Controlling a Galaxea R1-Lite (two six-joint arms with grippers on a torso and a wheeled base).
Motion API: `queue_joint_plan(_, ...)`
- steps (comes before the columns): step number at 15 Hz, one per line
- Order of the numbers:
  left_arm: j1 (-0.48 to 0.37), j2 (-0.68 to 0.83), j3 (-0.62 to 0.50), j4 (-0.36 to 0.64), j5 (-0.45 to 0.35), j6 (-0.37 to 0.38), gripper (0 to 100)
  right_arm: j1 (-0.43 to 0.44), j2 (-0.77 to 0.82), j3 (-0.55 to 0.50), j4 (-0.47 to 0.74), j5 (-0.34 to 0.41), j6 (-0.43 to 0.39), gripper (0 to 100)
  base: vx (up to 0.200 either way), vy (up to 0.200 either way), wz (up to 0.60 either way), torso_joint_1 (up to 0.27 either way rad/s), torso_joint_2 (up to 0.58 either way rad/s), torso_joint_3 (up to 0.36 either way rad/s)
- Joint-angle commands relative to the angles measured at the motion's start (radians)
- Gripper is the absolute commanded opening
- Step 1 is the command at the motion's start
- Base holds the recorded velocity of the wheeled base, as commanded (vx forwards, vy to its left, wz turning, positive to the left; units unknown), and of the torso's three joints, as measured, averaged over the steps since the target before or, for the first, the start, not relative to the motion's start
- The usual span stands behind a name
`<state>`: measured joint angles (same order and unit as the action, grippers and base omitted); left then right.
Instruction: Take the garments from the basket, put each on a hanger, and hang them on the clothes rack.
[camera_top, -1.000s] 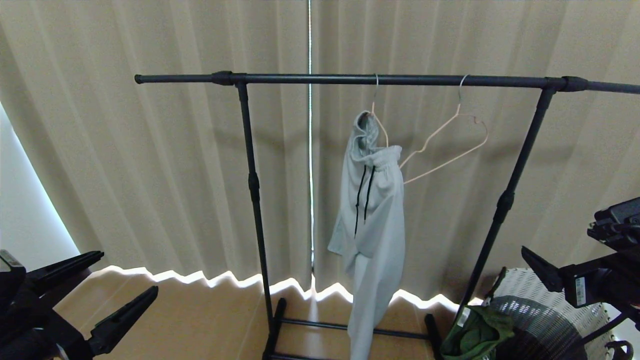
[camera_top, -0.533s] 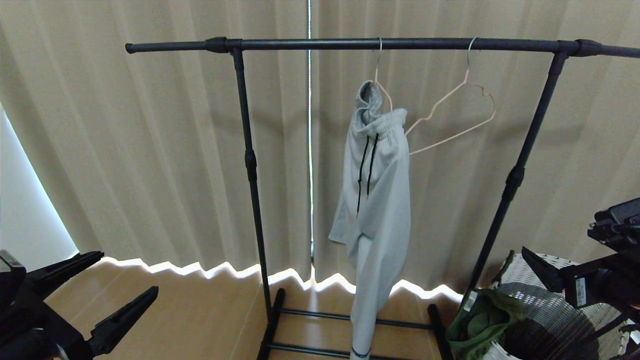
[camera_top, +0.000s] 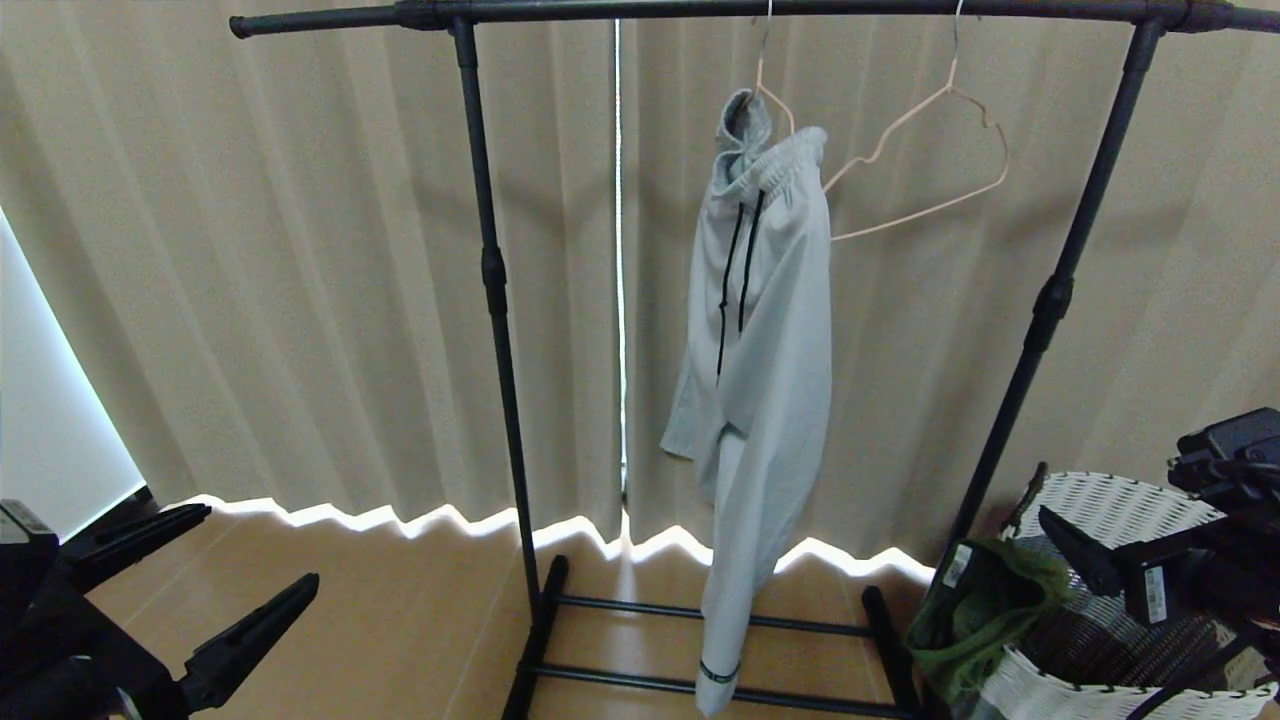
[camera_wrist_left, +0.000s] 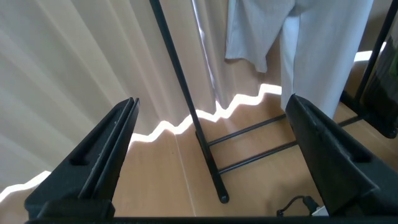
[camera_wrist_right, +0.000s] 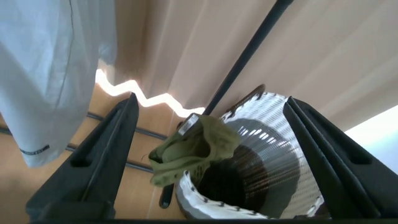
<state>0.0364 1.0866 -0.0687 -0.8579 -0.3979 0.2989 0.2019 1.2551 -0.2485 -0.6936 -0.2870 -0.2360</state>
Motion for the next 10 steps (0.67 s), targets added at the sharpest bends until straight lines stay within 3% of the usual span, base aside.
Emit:
queue_joint_plan(1,0.0,0.004,0.004,-0.001,-0.001,0.0,100,0.001,0.006,0.002,-0.001,0.0,0.0,100,0.0,0.0,0.0,-0.036,0.13,0.041)
queue_joint_plan(10,0.0,0.016,0.006,-0.003,0.001,0.006,100,0.001,0.018,0.0,-0.001,0.003,0.0,100,0.0,0.0,0.0,-0.003,0.01,0.005)
